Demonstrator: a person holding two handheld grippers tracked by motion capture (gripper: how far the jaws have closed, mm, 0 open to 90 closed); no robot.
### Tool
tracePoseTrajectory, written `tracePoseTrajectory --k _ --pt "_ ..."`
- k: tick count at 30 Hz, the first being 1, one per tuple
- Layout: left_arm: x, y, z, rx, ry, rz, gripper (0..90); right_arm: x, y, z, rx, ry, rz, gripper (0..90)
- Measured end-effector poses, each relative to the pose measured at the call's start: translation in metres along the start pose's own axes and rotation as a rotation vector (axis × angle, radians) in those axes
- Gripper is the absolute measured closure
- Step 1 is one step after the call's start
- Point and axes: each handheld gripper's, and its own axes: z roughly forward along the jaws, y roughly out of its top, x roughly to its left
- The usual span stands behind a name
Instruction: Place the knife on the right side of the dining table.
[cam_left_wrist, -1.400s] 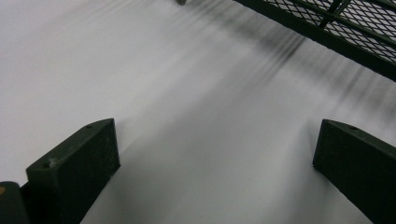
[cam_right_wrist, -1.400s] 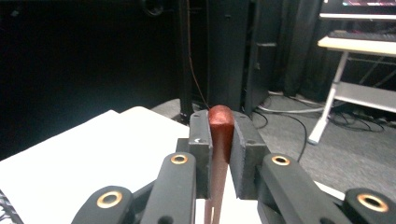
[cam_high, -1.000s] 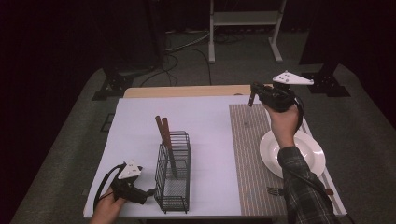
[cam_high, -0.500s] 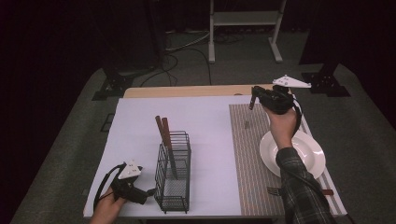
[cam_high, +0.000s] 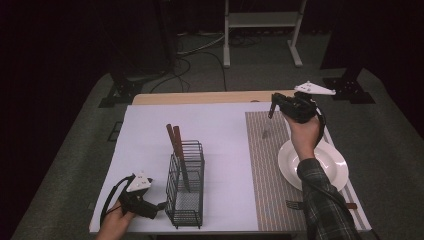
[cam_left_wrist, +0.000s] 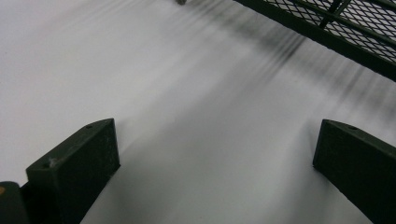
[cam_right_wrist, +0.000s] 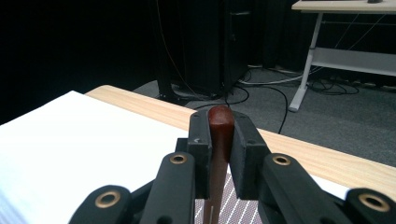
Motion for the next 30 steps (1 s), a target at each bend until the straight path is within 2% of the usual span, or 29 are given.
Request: tracePoseTrajectory --k 30 --pt "0.000 0.000 0.000 0.001 0.000 0.000 0.0 -0.029 -0.011 -0.022 0.010 -0.060 0.036 73.5"
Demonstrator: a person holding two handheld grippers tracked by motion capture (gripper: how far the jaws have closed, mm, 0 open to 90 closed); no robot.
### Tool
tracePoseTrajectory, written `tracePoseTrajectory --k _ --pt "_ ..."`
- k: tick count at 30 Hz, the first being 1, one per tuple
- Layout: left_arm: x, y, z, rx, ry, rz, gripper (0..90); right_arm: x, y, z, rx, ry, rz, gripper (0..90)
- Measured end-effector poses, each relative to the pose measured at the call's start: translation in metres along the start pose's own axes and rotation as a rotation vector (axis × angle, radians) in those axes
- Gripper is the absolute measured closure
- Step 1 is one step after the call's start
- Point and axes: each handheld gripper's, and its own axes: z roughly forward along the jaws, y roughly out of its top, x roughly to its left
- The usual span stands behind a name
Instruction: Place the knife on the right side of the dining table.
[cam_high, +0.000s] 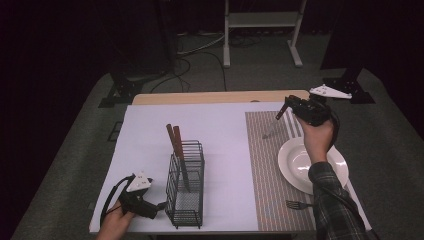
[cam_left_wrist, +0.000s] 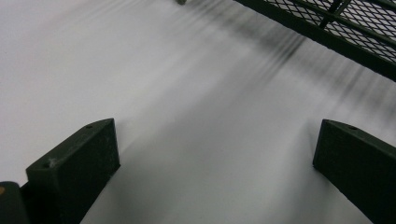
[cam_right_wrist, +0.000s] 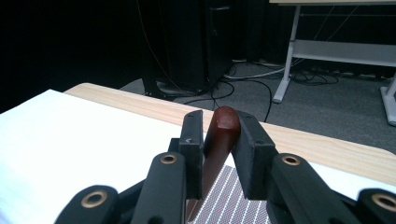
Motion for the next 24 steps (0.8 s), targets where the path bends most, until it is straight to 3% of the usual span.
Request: tracePoseTrajectory --k 24 --pt "0.000 0.000 0.000 0.000 0.000 0.000 0.0 -0.024 -0.017 -0.016 0.013 -0.032 0.045 69.5"
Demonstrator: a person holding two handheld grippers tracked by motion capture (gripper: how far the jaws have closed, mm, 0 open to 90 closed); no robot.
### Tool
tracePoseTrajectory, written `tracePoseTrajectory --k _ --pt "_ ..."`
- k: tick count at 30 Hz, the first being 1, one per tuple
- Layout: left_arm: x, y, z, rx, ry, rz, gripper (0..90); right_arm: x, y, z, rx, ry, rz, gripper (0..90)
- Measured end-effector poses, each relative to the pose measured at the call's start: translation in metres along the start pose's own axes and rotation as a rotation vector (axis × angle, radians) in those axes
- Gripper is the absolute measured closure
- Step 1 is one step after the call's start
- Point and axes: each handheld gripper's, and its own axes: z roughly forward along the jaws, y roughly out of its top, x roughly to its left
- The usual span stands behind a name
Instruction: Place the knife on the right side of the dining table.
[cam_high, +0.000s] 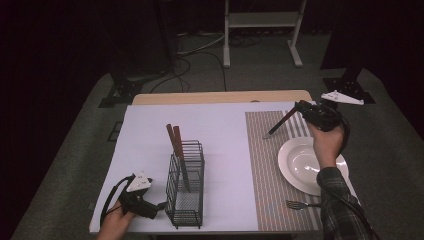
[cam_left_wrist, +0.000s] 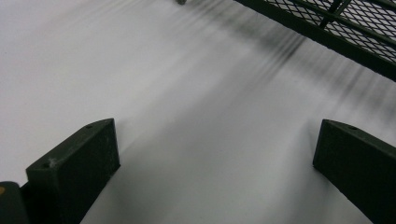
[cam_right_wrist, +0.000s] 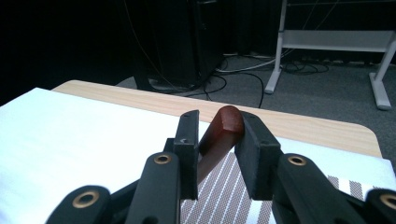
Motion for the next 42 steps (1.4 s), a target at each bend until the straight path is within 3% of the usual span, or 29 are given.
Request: tracePoseTrajectory --k 16,42 --pt "0.000 0.000 0.000 0.000 0.000 0.000 0.0 -0.016 -0.015 -0.008 0.023 -0.023 0.033 64.7" --pt "0.000 0.000 0.000 0.000 0.001 0.000 0.0 -0.042 -0.036 -0.005 0.088 -0.078 0.098 56.1"
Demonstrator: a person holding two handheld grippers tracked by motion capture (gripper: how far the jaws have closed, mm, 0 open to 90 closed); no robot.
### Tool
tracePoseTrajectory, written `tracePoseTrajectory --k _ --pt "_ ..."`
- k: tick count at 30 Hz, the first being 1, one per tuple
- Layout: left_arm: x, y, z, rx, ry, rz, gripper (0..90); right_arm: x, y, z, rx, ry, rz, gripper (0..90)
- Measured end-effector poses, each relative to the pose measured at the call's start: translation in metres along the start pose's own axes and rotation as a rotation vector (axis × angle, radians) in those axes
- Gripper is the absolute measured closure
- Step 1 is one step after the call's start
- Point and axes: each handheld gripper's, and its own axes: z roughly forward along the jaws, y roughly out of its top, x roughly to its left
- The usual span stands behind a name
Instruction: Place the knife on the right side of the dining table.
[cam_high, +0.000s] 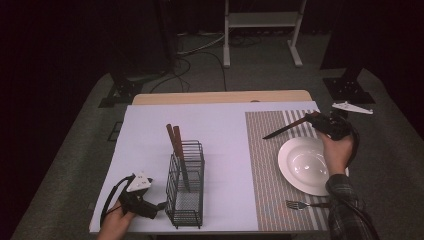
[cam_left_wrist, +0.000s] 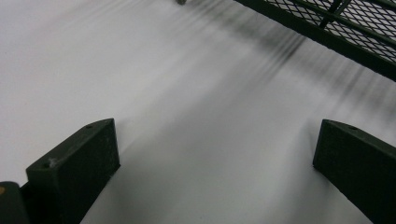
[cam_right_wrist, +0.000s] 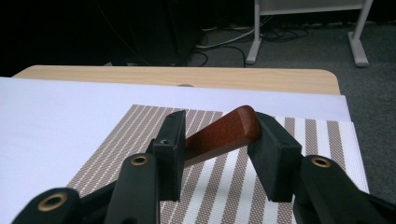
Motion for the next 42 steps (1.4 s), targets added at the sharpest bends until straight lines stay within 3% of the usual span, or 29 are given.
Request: tracePoseTrajectory --k 20,42 --pt "0.000 0.000 0.000 0.000 0.000 0.000 0.0 -0.018 -0.017 0.007 0.060 -0.034 0.064 49.9" --pt "0.000 0.000 0.000 -0.001 0.001 -0.001 0.0 -0.027 -0.024 0.016 0.146 -0.045 0.125 45.0"
